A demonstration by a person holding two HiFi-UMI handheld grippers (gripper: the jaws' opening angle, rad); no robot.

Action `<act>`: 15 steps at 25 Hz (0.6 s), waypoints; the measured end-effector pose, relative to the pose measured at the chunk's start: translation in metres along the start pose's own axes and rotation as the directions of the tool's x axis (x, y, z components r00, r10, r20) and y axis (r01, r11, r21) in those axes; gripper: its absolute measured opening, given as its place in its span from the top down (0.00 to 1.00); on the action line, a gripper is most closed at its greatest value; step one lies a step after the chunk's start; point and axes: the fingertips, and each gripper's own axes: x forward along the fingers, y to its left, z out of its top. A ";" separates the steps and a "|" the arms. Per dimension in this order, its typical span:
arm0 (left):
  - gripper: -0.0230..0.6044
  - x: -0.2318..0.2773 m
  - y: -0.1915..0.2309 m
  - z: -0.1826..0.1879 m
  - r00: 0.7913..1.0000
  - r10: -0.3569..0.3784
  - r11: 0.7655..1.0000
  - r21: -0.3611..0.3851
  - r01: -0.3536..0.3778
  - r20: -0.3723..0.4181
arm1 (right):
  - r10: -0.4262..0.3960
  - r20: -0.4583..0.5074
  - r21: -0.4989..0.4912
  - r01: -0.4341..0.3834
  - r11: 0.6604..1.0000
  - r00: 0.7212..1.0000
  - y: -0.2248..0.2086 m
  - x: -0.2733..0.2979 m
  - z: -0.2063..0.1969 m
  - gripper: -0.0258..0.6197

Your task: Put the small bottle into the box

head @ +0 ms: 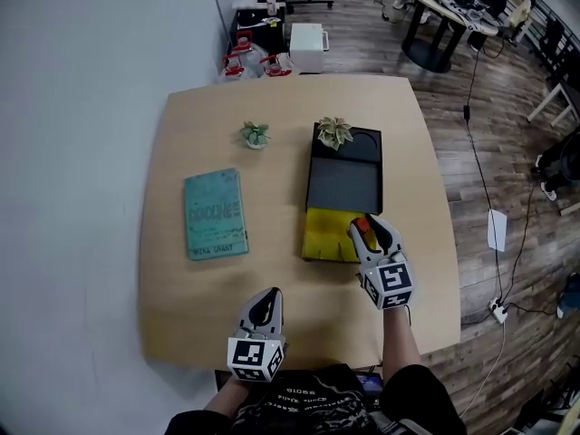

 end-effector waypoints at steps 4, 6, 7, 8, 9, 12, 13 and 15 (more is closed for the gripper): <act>0.96 0.002 0.003 -0.005 1.000 0.000 1.000 0.000 0.000 -0.027 | 0.020 -0.023 -0.003 -0.020 1.000 1.000 -0.003 0.015 -0.014 0.73; 0.96 0.004 0.003 -0.007 0.999 -0.002 1.000 0.002 0.002 -0.035 | 0.028 -0.036 -0.002 -0.028 1.000 0.999 -0.006 0.021 -0.020 0.73; 0.96 0.005 0.004 -0.007 0.999 -0.002 1.000 0.004 0.003 -0.038 | 0.033 -0.041 -0.002 -0.033 0.999 0.999 -0.007 0.023 -0.023 0.73; 0.96 0.007 0.004 -0.008 0.999 -0.002 1.000 0.006 0.002 -0.041 | 0.038 -0.047 0.001 -0.038 0.999 0.998 -0.009 0.026 -0.026 0.73; 0.96 0.008 0.004 -0.009 0.999 -0.001 1.000 0.009 0.002 -0.045 | 0.042 -0.053 0.005 -0.042 0.999 0.998 -0.011 0.029 -0.030 0.73; 0.96 0.009 0.004 -0.013 0.998 0.005 1.000 0.011 -0.005 -0.058 | 0.052 -0.083 -0.008 -0.053 0.999 0.995 -0.015 0.034 -0.041 0.73; 0.96 0.009 0.004 -0.014 0.998 0.009 1.000 0.010 -0.008 -0.061 | 0.056 -0.092 -0.018 -0.057 0.998 0.994 -0.015 0.036 -0.043 0.73; 0.96 0.009 0.005 -0.015 0.998 0.016 1.000 0.012 -0.015 -0.064 | 0.061 -0.094 -0.027 -0.063 0.998 0.994 -0.016 0.037 -0.044 0.73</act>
